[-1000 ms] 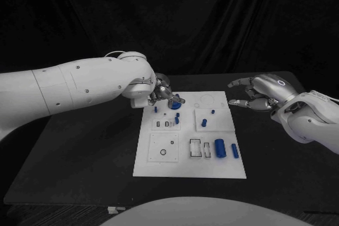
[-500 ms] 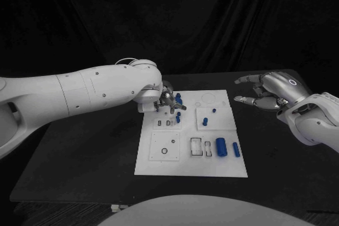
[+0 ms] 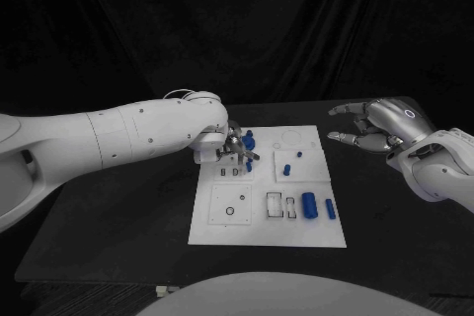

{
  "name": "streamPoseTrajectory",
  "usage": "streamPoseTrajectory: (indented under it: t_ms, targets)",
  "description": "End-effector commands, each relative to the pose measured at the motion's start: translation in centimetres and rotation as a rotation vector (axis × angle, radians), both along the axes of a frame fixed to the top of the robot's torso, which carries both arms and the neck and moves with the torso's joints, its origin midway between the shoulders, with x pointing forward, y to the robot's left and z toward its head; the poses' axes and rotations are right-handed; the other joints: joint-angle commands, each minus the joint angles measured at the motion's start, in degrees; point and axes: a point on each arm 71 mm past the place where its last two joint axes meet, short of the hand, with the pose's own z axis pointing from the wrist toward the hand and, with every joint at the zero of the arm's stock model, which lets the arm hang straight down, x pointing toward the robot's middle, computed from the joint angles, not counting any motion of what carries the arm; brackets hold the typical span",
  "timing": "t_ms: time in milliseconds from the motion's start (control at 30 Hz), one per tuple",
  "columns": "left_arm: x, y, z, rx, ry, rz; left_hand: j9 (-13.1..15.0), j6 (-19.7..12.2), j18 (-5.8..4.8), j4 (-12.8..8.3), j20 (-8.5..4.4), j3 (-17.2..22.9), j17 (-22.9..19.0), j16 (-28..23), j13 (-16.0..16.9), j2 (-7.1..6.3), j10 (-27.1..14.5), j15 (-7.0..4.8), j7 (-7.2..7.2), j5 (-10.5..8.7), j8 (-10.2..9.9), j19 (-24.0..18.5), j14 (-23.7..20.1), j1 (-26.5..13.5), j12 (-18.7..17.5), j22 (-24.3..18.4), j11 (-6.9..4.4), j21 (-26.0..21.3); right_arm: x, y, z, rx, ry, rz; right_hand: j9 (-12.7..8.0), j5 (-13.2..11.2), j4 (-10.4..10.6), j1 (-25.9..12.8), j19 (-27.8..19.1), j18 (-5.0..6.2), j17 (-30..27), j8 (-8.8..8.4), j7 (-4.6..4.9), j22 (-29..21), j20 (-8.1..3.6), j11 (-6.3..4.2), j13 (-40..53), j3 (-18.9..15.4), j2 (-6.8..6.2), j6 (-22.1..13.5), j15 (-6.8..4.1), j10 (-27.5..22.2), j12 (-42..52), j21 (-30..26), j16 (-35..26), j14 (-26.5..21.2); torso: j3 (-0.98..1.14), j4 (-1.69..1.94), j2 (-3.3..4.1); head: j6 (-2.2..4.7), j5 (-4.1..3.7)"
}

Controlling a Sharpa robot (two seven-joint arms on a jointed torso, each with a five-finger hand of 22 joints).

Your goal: Assemble the parts on the task board

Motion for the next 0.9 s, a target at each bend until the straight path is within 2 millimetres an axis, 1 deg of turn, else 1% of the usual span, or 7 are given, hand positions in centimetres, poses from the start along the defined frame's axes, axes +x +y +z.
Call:
streamPoseTrajectory:
  t_ms: [33, 167, 233, 467, 500, 533, 900]
  targets:
    - [-0.1, -0.3, -0.3, -0.007, 0.007, -0.011, 0.3, -0.5, -0.82, 0.0, -0.01, 0.4, 15.1, 0.2, 15.1, 0.56, 6.0, -0.39, 0.09, 0.24, 0.3, 0.3, 6.1, 0.2, 0.2, 0.1, -0.53, 0.2, 0.1, -0.1, 0.0, 0.009, -0.014, -0.009, -0.1, 0.3, -0.3, 0.2, 0.4, 0.16, -0.1, 0.07, -0.12, 8.3, -0.14, 0.00, 6.3, 0.0, 0.30, 0.4, 0.28, 1.2, 0.3, 0.3, -0.3, 2.1, -0.11, 0.10, -0.07, -0.12, -0.07]
    - [-0.2, -0.3, -0.7, -0.004, 0.016, -0.010, 0.6, -0.6, -0.85, -0.1, 0.00, 0.5, 15.1, 0.2, 15.1, 0.57, 6.0, -0.38, 0.12, 0.31, 0.2, 0.3, 6.1, 0.3, 0.2, 0.3, -0.51, 0.3, 0.1, 0.0, 0.0, 0.012, -0.009, -0.011, -0.1, 0.3, -0.3, 0.2, 0.4, 0.16, -0.3, 0.07, -0.11, 8.3, -0.14, 0.00, 6.2, 0.0, 0.31, 0.5, 0.28, 1.1, 0.2, 0.3, -0.5, 2.1, -0.12, 0.00, -0.19, -0.12, -0.08]
    - [-0.2, -0.3, -0.9, -0.002, 0.019, -0.009, 0.9, -0.8, -0.88, -0.1, 0.01, 0.6, 15.1, 0.2, 15.1, 0.61, 6.0, -0.36, 0.14, 0.35, 0.1, 0.4, 6.1, 0.3, 0.2, 0.4, -0.49, 0.4, 0.2, 0.0, -0.1, 0.013, -0.008, -0.011, -0.1, 0.3, -0.3, 0.2, 0.4, 0.16, -0.3, 0.07, -0.11, 8.3, -0.14, 0.00, 6.2, 0.0, 0.31, 0.5, 0.28, 1.1, 0.2, 0.3, -0.5, 2.1, -0.14, 0.19, -0.25, -0.12, -0.33]
    - [-0.3, -0.3, -1.4, -0.005, 0.026, -0.005, 2.4, -1.3, -0.69, -0.4, 0.14, 0.9, 15.1, 0.2, 15.1, 0.73, 6.0, -0.18, 0.32, 0.61, -0.4, -0.4, 6.1, 0.5, 0.2, -0.3, -0.30, -0.2, 0.2, -0.1, -0.1, 0.013, -0.005, -0.014, -0.1, 0.3, -0.3, 0.2, 0.4, 0.17, -0.2, 0.07, -0.10, 8.3, -0.14, 0.01, 6.0, -0.1, 0.30, 0.5, 0.28, 1.0, 0.0, 0.3, -0.4, 2.1, -0.09, 0.26, -0.30, -0.12, -0.69]
    - [-0.3, -0.3, -1.5, -0.005, 0.026, -0.005, 2.6, -1.4, -0.79, -0.5, 0.17, 0.9, 15.1, 0.2, 15.1, 0.75, 6.0, -0.15, 0.34, 0.69, -0.4, -0.2, 6.1, 0.5, 0.2, 0.1, -0.27, 0.0, 0.2, -0.1, -0.1, 0.013, -0.005, -0.014, -0.1, 0.4, -0.3, 0.2, 0.4, 0.16, -0.2, 0.07, -0.10, 8.3, -0.14, 0.01, 5.8, -0.1, 0.30, 0.5, 0.28, 0.9, -0.2, 0.3, -0.4, 2.1, -0.08, 0.23, -0.31, -0.12, -0.71]
    - [-0.2, -0.3, -1.5, -0.006, 0.026, -0.004, 2.9, -1.5, -1.69, -0.5, 0.22, 1.0, 15.1, 0.2, 15.1, 0.76, 6.0, -0.07, 0.40, 0.75, -0.6, 2.1, 6.1, 0.5, 0.2, 4.3, -0.21, 2.3, 0.2, -0.1, -0.1, 0.012, -0.005, -0.014, -0.1, 0.4, -0.3, 0.2, 0.4, 0.16, -0.2, 0.07, -0.10, 8.3, -0.14, 0.01, 5.8, -0.1, 0.30, 0.5, 0.28, 0.9, -0.2, 0.3, -0.4, 2.1, -0.08, 0.24, -0.30, -0.12, -0.79]
    - [-0.3, -0.6, -2.0, -0.009, 0.035, -0.008, 3.8, -1.6, -1.68, -0.8, 0.36, 1.3, 15.1, 0.2, 15.1, 0.91, 6.0, 0.07, 0.51, 1.03, -1.1, 1.9, 6.1, 0.7, 0.2, 4.5, -0.08, 2.4, 0.3, 0.0, -0.2, 0.011, -0.003, -0.012, -0.1, 0.4, -0.3, 0.2, 0.4, 0.18, -0.4, 0.08, -0.10, 8.3, -0.14, 0.01, 5.0, -0.1, 0.30, 0.5, 0.29, 0.5, -0.7, 0.2, -0.6, 2.0, -0.05, 0.29, -0.38, -0.12, -0.99]
